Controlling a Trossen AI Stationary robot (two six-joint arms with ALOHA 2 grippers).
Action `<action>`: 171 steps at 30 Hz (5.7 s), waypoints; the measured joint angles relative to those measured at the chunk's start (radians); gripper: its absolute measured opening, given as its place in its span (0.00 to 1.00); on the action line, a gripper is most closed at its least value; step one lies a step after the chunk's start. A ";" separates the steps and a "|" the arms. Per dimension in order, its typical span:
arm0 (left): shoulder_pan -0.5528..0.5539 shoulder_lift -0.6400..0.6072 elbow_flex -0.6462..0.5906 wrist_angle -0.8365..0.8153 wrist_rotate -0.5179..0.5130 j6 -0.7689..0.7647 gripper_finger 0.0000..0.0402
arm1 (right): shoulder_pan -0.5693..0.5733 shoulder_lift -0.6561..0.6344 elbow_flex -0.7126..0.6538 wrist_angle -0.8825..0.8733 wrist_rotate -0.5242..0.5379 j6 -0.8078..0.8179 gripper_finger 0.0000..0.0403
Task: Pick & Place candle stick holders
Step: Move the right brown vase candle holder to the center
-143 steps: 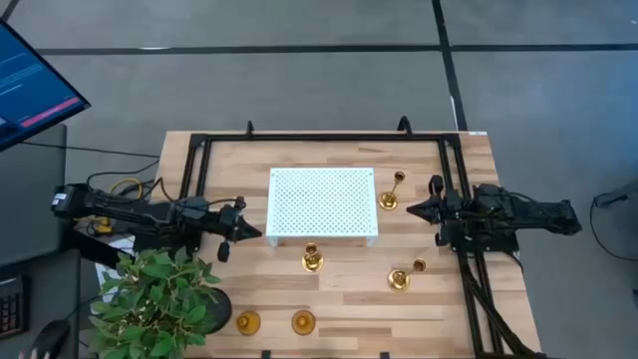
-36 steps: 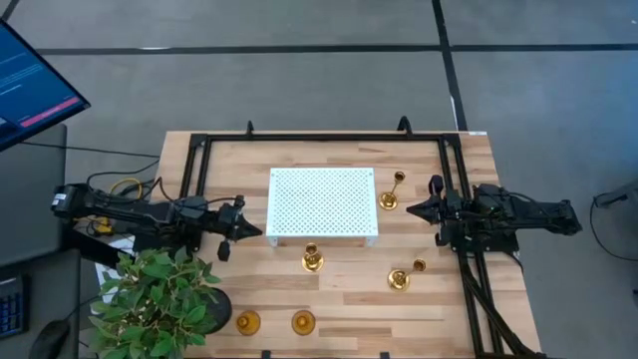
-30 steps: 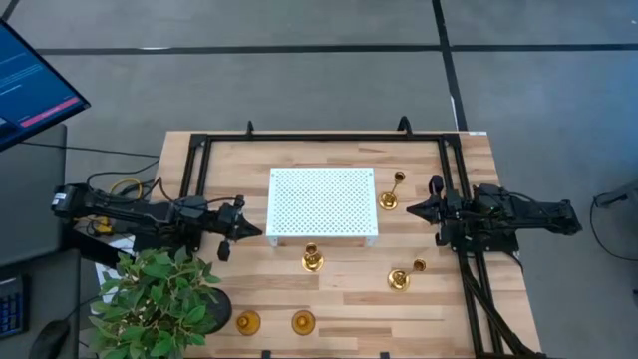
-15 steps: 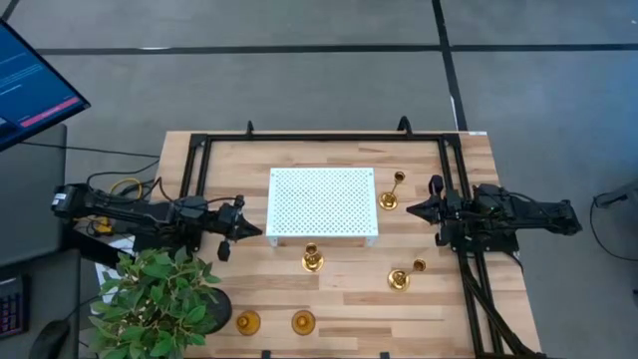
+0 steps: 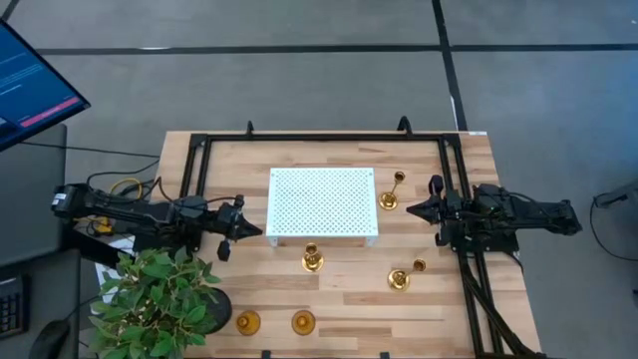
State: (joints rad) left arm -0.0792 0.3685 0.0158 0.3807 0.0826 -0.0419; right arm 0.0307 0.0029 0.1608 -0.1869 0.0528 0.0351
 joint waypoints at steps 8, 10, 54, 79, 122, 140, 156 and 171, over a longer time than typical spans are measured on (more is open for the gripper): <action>0.000 0.000 0.000 0.002 0.000 0.000 0.03 | 0.000 0.000 0.000 0.000 0.000 0.000 0.00; 0.000 0.000 0.000 0.002 0.000 0.000 0.03 | 0.000 0.000 0.000 0.000 0.000 0.000 0.00; 0.000 0.000 0.000 0.209 0.000 -0.001 0.03 | 0.000 0.000 0.000 0.000 0.000 -0.009 0.00; 0.000 0.000 0.000 0.218 0.000 -0.001 0.03 | 0.000 0.003 0.000 -0.011 0.061 -0.003 0.00; -0.023 0.264 0.113 0.229 0.218 -0.044 0.01 | 0.000 0.219 -0.001 -0.103 0.420 0.124 0.12; -0.276 0.652 0.352 0.241 0.198 0.023 0.02 | 0.000 0.219 -0.001 -0.065 0.420 0.124 0.12; -0.277 0.837 0.530 0.237 0.201 0.090 0.01 | 0.000 0.219 0.000 -0.065 0.420 0.124 0.12; -0.362 0.992 0.667 0.176 0.144 0.136 0.01 | 0.000 0.219 0.000 -0.062 0.420 0.124 0.12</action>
State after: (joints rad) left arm -0.4409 1.3610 0.6829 0.5563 0.2264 0.0937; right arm 0.0310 0.2216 0.1604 -0.2488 0.4725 0.1589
